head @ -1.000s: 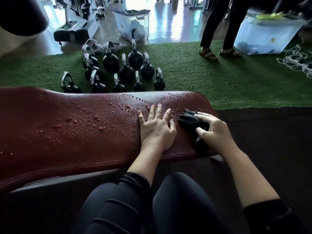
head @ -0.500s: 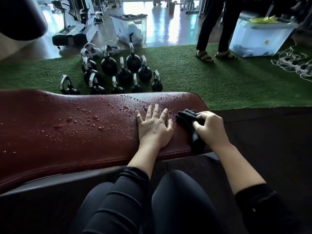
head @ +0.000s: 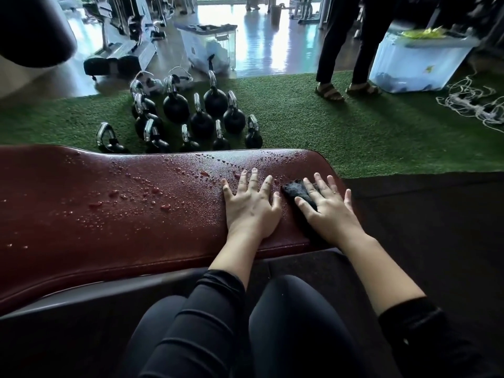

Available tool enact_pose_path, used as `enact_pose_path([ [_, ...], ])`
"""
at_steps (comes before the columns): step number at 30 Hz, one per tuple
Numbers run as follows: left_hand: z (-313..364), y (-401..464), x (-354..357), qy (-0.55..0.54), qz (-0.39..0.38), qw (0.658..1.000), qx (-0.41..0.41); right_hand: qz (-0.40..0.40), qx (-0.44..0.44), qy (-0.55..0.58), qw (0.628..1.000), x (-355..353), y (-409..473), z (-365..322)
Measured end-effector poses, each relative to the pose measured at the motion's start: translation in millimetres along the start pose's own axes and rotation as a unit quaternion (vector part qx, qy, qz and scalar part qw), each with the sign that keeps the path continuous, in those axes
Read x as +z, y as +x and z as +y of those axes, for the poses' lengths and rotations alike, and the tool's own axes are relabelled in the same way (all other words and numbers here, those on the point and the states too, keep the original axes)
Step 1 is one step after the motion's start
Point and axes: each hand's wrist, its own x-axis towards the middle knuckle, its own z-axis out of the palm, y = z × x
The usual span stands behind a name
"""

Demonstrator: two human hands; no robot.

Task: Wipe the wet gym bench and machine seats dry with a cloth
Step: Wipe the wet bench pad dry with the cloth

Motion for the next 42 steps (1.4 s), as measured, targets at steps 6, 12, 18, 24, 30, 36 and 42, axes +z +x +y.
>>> enact_pose_path([
  [6,0,1,0,-0.007,0.005,1.000,0.003,-0.006,-0.129,0.042,0.991,3,0,1],
  [12,-1,-1,1,-0.011,0.009,1.000,0.014,0.085,-0.020,0.060,0.994,10,-15,19],
  [18,0,-4,3,-0.005,-0.001,0.990,0.137,0.087,-0.012,0.006,0.996,20,-27,6],
  [24,2,1,7,0.004,-0.012,0.993,0.115,0.038,-0.012,-0.040,0.998,18,-15,-1],
  [30,0,0,8,-0.010,0.001,0.994,0.105,-0.018,0.038,-0.007,0.999,3,39,26],
  [36,0,3,9,-0.023,0.006,0.995,0.101,0.058,0.061,0.121,0.989,-1,-1,47],
  [42,1,3,9,-0.021,0.007,0.995,0.099,0.130,0.029,0.000,0.991,32,-36,-6],
])
